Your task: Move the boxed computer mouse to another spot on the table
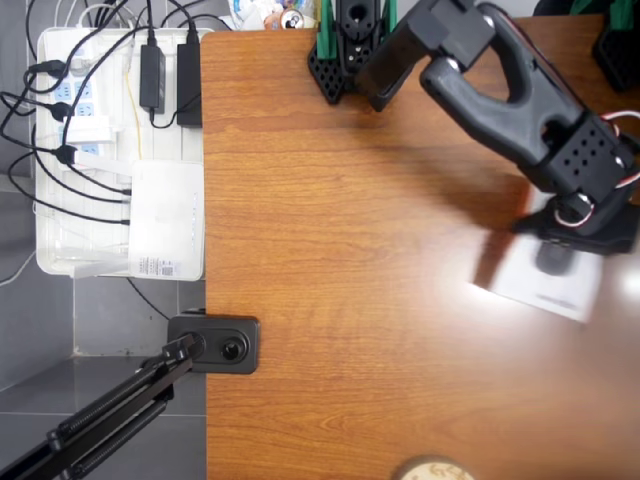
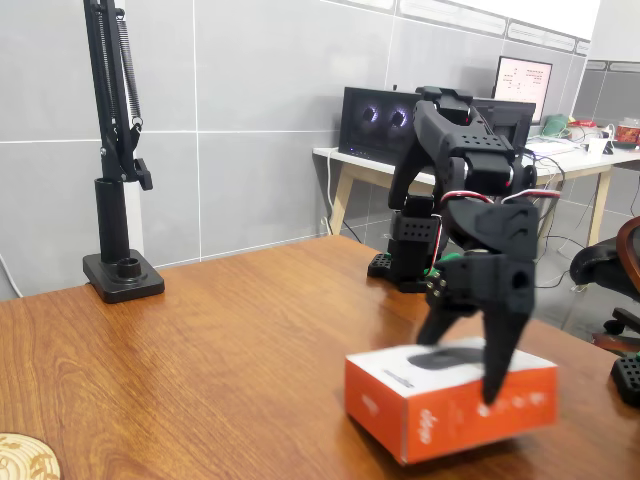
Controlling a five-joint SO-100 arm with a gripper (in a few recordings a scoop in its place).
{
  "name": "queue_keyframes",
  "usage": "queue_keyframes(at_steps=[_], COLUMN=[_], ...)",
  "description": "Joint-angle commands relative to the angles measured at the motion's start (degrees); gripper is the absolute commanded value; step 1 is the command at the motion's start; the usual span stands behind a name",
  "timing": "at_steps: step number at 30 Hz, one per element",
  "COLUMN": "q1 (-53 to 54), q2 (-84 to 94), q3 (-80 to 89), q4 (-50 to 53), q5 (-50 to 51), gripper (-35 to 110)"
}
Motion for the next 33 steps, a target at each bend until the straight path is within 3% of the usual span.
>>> queue_keyframes(at_steps=[1,8,14,15,19,21,26,33], q1=[3.60,21.18,38.58,40.69,47.81,50.45,55.63,61.08], q2=[-5.54,-22.68,-0.35,6.77,42.63,54.14,62.67,60.29], q3=[-31.38,-85.96,-55.11,-43.77,11.34,27.07,39.20,45.88], q4=[24.70,52.47,49.92,44.65,7.56,0.35,1.14,0.09], q5=[4.13,18.37,27.33,28.12,27.51,24.96,22.50,17.84], gripper=[0,0,0,0,1,4,10,10])
